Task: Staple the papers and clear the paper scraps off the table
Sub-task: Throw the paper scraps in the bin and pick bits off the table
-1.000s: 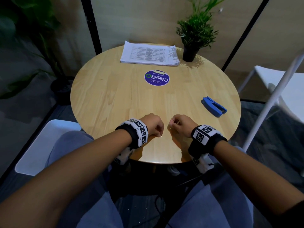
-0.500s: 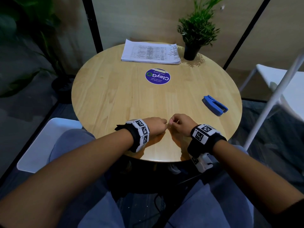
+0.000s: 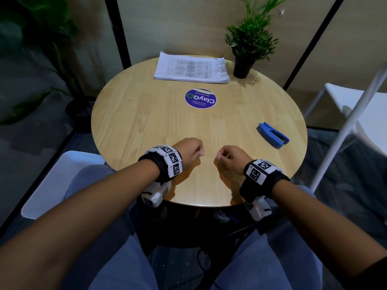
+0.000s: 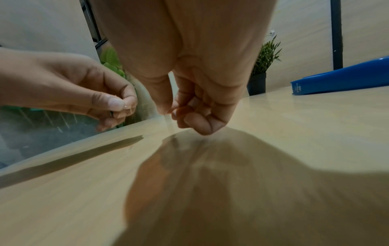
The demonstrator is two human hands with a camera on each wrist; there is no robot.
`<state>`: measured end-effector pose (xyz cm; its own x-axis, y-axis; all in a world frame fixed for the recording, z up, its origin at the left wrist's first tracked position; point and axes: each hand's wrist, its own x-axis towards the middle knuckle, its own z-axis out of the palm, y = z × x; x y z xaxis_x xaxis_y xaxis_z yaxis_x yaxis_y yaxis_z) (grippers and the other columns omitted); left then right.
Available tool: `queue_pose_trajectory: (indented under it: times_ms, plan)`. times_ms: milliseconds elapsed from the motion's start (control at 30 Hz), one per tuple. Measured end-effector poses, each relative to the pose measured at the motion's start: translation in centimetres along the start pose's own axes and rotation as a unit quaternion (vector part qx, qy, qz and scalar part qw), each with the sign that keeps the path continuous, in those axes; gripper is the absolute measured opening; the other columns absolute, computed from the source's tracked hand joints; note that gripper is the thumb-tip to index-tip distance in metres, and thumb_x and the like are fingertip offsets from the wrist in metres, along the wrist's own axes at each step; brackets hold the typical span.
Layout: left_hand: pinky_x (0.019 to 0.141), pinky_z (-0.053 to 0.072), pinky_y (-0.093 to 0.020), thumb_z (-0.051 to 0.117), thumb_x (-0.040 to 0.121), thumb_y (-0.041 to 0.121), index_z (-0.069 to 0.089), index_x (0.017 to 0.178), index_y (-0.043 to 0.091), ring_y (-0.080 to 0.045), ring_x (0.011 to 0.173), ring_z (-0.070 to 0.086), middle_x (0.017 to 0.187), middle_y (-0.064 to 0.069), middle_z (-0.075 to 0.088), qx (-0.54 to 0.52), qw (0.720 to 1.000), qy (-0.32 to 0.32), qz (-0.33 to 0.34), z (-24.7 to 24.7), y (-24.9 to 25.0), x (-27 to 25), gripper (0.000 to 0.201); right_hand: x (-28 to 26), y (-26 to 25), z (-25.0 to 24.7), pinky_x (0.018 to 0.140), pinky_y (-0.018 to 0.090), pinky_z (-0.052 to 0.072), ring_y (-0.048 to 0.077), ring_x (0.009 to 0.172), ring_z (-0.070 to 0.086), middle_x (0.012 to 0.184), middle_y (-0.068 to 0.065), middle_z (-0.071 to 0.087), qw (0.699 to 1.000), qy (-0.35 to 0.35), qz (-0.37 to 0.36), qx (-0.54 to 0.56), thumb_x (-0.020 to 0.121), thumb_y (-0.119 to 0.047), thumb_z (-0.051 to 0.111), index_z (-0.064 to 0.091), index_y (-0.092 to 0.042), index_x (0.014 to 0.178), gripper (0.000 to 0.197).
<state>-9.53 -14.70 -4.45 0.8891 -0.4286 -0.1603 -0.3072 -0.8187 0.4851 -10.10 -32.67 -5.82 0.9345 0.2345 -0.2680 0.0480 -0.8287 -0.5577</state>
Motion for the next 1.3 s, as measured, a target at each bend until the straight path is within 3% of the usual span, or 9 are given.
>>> queue_pose_trajectory:
  times_ms: [300,400,500,667,800,1033,1167,1233,1300]
  plan:
    - [0.081,0.037,-0.021,0.046,0.094,0.009,0.061,0.104,0.002,-0.024,0.103,0.058,0.112,-0.011,0.063,-0.048,0.998,0.024,-0.033,-0.4,-0.8,-1.0,0.019,-0.4,-1.4,0.1,0.075,0.022,0.035,0.014,0.083,0.049,0.09,-0.001,0.055,1.0,-0.006,-0.015,-0.003,0.093,-0.011,0.047,0.055,-0.015,0.087,0.01]
    - [0.078,0.037,-0.022,0.049,0.093,0.011,0.061,0.099,0.004,-0.019,0.088,0.055,0.106,-0.01,0.064,-0.072,0.995,0.056,-0.04,-1.8,-1.5,-1.7,0.016,-0.3,-2.5,0.1,0.065,0.018,0.035,0.013,0.081,0.049,0.09,-0.002,0.054,1.0,-0.003,-0.031,0.006,0.093,-0.012,0.049,0.055,-0.015,0.087,0.01]
    - [0.075,0.038,-0.024,0.048,0.094,0.011,0.06,0.098,0.003,-0.017,0.081,0.052,0.097,-0.008,0.06,-0.096,0.99,0.087,-0.052,-4.1,-2.7,-3.0,0.015,0.4,-4.7,0.4,0.071,0.021,0.035,0.015,0.081,0.05,0.089,-0.002,0.054,0.999,-0.003,-0.044,0.018,0.094,-0.014,0.05,0.055,-0.015,0.087,0.008]
    - [0.071,0.042,-0.028,0.048,0.095,0.014,0.052,0.088,0.012,-0.019,0.076,0.054,0.09,-0.001,0.054,-0.121,0.975,0.171,-0.078,-8.7,-6.2,-6.3,0.008,2.3,-11.0,2.0,0.074,0.023,0.036,0.014,0.074,0.049,0.078,-0.007,0.052,0.995,-0.027,-0.091,0.023,0.094,-0.014,0.05,0.053,-0.014,0.087,0.008]
    - [0.073,0.049,-0.034,0.049,0.096,0.015,0.051,0.088,0.011,-0.022,0.074,0.058,0.091,-0.004,0.056,-0.125,0.96,0.218,-0.122,-11.6,-10.5,-10.0,0.009,4.2,-17.5,4.3,0.061,0.023,0.037,0.016,0.077,0.051,0.071,-0.01,0.049,0.988,-0.038,-0.15,0.012,0.094,-0.013,0.049,0.053,-0.015,0.087,0.008]
    - [0.068,0.04,-0.027,0.049,0.094,0.011,0.054,0.087,0.009,-0.016,0.063,0.051,0.074,-0.003,0.056,-0.141,0.935,0.242,-0.217,-12.3,-19.1,-17.4,0.009,7.5,-28.2,10.4,0.057,0.023,0.037,0.018,0.079,0.052,0.069,-0.008,0.05,0.969,-0.109,-0.219,-0.014,0.095,-0.014,0.048,0.055,-0.014,0.087,0.011]
    - [0.072,0.043,-0.028,0.051,0.092,0.009,0.053,0.083,0.011,-0.02,0.077,0.054,0.08,-0.005,0.057,-0.149,0.92,0.234,-0.277,-11.3,-23.4,-20.1,0.009,9.3,-32.3,13.6,0.074,0.025,0.037,0.022,0.086,0.053,0.096,0.011,0.061,0.958,-0.144,-0.233,-0.087,0.095,-0.013,0.046,0.058,-0.013,0.087,0.014]
    - [0.075,0.044,-0.029,0.053,0.091,0.011,0.054,0.082,0.012,-0.024,0.081,0.059,0.087,-0.011,0.063,-0.141,0.918,0.22,-0.298,-10.5,-25.2,-20.8,0.009,10.2,-33.6,15.0,0.074,0.027,0.037,0.021,0.085,0.053,0.093,0.008,0.058,0.949,-0.17,-0.227,-0.139,0.095,-0.013,0.046,0.057,-0.009,0.084,0.016]
    - [0.075,0.042,-0.026,0.054,0.09,0.013,0.059,0.086,0.01,-0.028,0.09,0.062,0.092,-0.012,0.066,-0.137,0.918,0.207,-0.31,-9.5,-26.6,-21.2,0.008,11.3,-34.4,16.0,0.076,0.031,0.043,0.026,0.09,0.06,0.096,0.013,0.066,0.938,-0.189,-0.231,-0.178,0.092,-0.013,0.05,0.066,0.0,0.088,0.021]
